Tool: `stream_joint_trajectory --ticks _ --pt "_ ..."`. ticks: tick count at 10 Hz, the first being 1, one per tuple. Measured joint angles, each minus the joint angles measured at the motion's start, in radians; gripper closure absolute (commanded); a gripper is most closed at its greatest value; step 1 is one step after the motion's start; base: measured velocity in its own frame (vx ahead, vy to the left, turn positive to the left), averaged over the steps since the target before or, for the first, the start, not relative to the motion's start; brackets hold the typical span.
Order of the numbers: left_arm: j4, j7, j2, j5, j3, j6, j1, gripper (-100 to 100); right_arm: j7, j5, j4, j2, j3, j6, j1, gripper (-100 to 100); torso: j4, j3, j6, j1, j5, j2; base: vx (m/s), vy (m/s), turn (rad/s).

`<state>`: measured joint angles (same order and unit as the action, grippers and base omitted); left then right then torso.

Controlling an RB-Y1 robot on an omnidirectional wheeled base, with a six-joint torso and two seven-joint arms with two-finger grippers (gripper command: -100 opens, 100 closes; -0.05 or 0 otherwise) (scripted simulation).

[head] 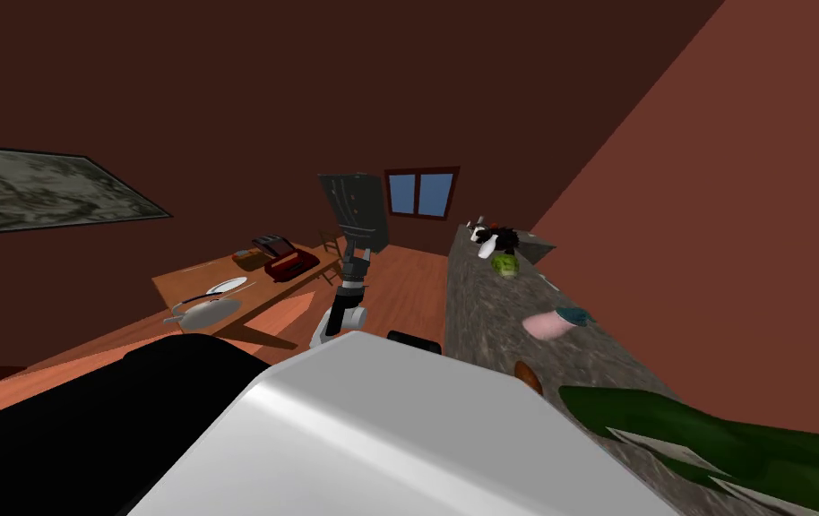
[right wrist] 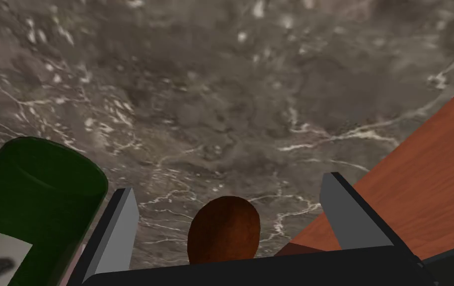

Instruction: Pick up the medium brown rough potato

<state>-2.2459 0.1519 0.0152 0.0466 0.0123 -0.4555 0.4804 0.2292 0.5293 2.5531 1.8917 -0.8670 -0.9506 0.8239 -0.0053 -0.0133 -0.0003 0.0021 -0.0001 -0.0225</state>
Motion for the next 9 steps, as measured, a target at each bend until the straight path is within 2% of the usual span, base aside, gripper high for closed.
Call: stream_joint_trajectory --ticks 2,3,4,8,9 --pt "0.000 0.000 0.000 0.000 0.000 0.000 0.000 0 -0.012 0.006 0.016 0.011 -0.017 -0.024 -0.016 -100 0.001 0.003 0.000 0.001 0.001 0.006 0.144 -0.023 0.068" --pt "0.000 0.000 0.000 0.000 0.000 0.000 0.000 0 -0.014 0.006 0.017 0.010 -0.018 -0.026 -0.017 0 0.003 0.007 0.001 0.001 0.000 0.013 0.018 -0.003 0.000" --pt "0.000 0.000 0.000 0.000 0.000 0.000 0.000 0 -0.014 0.006 0.017 0.011 -0.018 -0.025 -0.017 -100 0.004 0.011 0.001 0.002 0.001 0.019 0.007 0.003 0.043" --pt "0.000 0.000 0.000 0.000 0.000 0.000 -0.001 0 -0.036 -0.014 -0.070 -0.058 -0.002 0.027 -0.033 -100 0.006 0.014 0.001 0.003 0.001 0.024 -0.005 0.005 0.027" --pt "0.000 0.000 0.000 0.000 0.000 0.000 -0.001 0 -0.036 -0.014 -0.072 -0.059 -0.001 0.031 -0.034 100 0.006 0.014 0.001 0.003 0.001 0.023 0.000 0.000 0.000"
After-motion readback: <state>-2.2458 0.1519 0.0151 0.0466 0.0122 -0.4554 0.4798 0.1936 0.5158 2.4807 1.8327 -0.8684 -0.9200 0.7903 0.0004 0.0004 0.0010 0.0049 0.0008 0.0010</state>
